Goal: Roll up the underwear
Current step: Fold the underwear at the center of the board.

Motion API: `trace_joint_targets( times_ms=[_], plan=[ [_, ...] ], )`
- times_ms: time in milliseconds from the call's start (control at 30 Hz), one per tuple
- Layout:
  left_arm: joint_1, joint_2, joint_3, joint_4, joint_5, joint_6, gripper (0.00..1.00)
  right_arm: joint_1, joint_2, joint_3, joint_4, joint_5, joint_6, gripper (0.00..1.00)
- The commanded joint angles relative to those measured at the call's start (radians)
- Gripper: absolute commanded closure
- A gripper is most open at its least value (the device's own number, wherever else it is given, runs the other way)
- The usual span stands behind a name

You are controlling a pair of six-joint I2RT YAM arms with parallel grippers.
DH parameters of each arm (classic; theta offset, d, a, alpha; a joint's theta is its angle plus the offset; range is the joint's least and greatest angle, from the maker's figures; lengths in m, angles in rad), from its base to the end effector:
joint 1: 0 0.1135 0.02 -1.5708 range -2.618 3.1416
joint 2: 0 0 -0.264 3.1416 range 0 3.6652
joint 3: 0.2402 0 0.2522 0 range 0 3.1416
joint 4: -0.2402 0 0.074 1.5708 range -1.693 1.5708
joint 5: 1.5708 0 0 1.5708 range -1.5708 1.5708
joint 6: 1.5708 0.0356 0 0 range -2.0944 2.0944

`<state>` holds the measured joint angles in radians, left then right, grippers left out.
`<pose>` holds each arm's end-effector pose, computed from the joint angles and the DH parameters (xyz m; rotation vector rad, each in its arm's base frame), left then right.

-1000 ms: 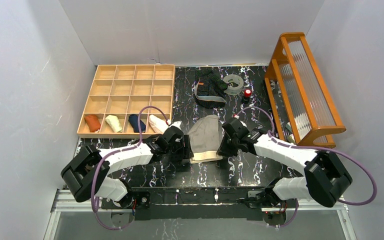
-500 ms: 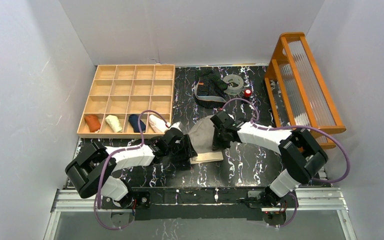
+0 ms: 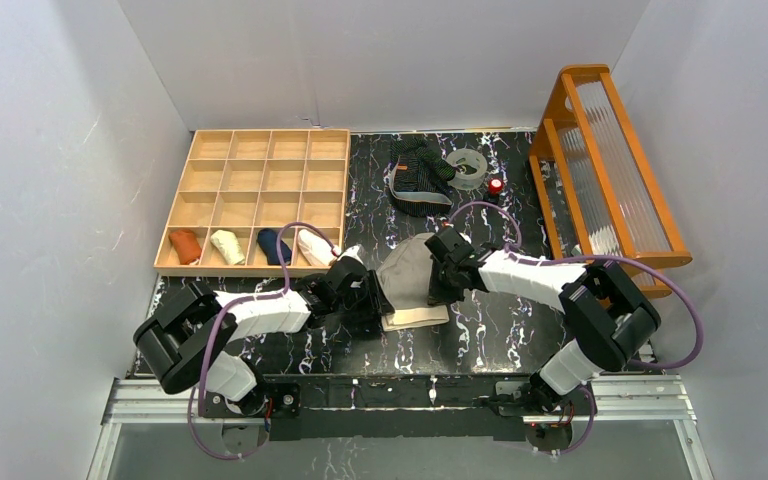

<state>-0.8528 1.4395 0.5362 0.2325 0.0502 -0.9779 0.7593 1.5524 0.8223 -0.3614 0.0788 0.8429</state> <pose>0.1763 -0.2045 0.1519 -0.1237 2.4516 -0.9775 0.2109 0.1963 0.1616 0.1401 2.7208 0.4033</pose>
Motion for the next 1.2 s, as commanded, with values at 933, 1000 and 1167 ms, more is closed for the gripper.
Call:
trace_joint_targets(
  times_ms=[933, 1000, 1167],
  plan=[
    [-0.009, 0.034, 0.135, -0.179, -0.058, 0.188, 1.0, 0.002, -0.076, -0.006, -0.007, -0.196, -0.166, 0.85],
    [-0.009, 0.034, 0.151, -0.193, -0.055, 0.204, 1.0, 0.002, -0.039, -0.028, -0.009, -0.158, -0.164, 0.87],
    [-0.001, 0.029, 0.218, -0.227, -0.027, 0.245, 1.0, 0.007, 0.01, -0.068, 0.022, -0.117, -0.168, 0.89]
  ],
)
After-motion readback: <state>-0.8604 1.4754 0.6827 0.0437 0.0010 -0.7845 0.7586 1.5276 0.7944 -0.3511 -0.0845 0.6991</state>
